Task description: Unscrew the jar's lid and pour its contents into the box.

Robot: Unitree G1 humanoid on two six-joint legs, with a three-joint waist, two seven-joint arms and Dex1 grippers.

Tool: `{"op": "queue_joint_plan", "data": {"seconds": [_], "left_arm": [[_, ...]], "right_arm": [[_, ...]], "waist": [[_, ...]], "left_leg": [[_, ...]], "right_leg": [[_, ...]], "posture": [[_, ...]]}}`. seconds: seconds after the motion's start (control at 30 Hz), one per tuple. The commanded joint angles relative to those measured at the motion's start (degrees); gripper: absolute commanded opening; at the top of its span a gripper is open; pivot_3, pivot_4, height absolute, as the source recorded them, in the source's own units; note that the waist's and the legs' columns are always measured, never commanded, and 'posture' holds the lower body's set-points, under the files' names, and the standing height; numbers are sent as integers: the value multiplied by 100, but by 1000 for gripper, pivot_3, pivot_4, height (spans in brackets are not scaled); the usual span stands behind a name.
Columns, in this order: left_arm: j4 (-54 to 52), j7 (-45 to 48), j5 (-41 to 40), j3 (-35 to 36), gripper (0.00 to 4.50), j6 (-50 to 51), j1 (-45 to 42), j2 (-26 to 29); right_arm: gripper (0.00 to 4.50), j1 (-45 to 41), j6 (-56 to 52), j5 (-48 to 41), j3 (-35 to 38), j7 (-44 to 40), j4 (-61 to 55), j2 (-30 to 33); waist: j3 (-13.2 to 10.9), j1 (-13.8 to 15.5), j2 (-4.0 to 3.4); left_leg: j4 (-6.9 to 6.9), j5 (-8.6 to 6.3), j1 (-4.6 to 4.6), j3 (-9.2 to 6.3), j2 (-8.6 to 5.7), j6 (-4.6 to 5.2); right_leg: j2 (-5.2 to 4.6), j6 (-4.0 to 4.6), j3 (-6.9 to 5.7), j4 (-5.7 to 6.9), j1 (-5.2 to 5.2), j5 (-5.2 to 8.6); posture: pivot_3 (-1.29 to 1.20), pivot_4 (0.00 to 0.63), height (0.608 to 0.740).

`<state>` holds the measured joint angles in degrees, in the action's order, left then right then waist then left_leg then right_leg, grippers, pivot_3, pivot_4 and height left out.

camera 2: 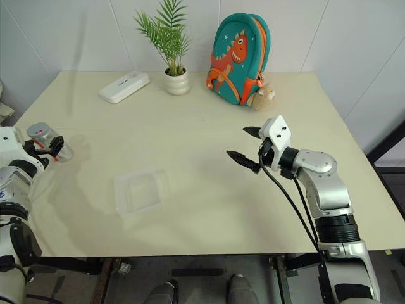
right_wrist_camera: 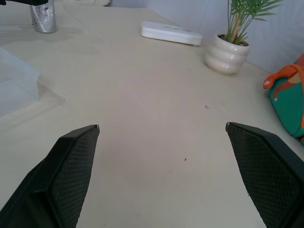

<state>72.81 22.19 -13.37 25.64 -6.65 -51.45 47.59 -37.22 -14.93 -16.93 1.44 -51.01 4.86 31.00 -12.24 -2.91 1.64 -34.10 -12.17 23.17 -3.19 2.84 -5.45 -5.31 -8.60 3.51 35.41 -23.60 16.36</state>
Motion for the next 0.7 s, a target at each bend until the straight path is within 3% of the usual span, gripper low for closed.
{"op": "queue_joint_plan", "data": {"seconds": [0.03, 0.47, 0.57, 0.7], "left_arm": [[0, -109, 43, 2, 4483, -127, -179, 92], [170, -278, 103, -12, 4483, -44, -378, 8], [185, -285, 106, -15, 3863, -24, -405, -18], [190, -245, 113, -27, 2591, 8, -430, -56]], "right_arm": [[4500, -126, 126, -23, 146, 41, -99, 92], [4500, -269, 162, 58, 124, 79, 21, 118], [4500, -296, 175, 79, 131, 90, 45, 117], [4500, -313, 177, 107, 147, 116, 58, 122]], "waist": [[0, 3, 0], [0, 4, 0], [0, 6, 0], [0, 7, 0]], "left_leg": [[0, 0, 0, 0, 0, 0], [0, 0, 0, 0, 0, -1], [0, 0, 0, 0, 0, -1], [0, 1, 0, 0, 0, -1]], "right_leg": [[0, 0, 0, 0, 0, 0], [0, -1, 0, 0, 0, 1], [0, -1, 0, 1, 0, 1], [0, -1, 0, 2, -1, 1]], "posture": [[0, 150, 740], [0, 150, 740], [0, 150, 740], [0, 150, 740]]}}
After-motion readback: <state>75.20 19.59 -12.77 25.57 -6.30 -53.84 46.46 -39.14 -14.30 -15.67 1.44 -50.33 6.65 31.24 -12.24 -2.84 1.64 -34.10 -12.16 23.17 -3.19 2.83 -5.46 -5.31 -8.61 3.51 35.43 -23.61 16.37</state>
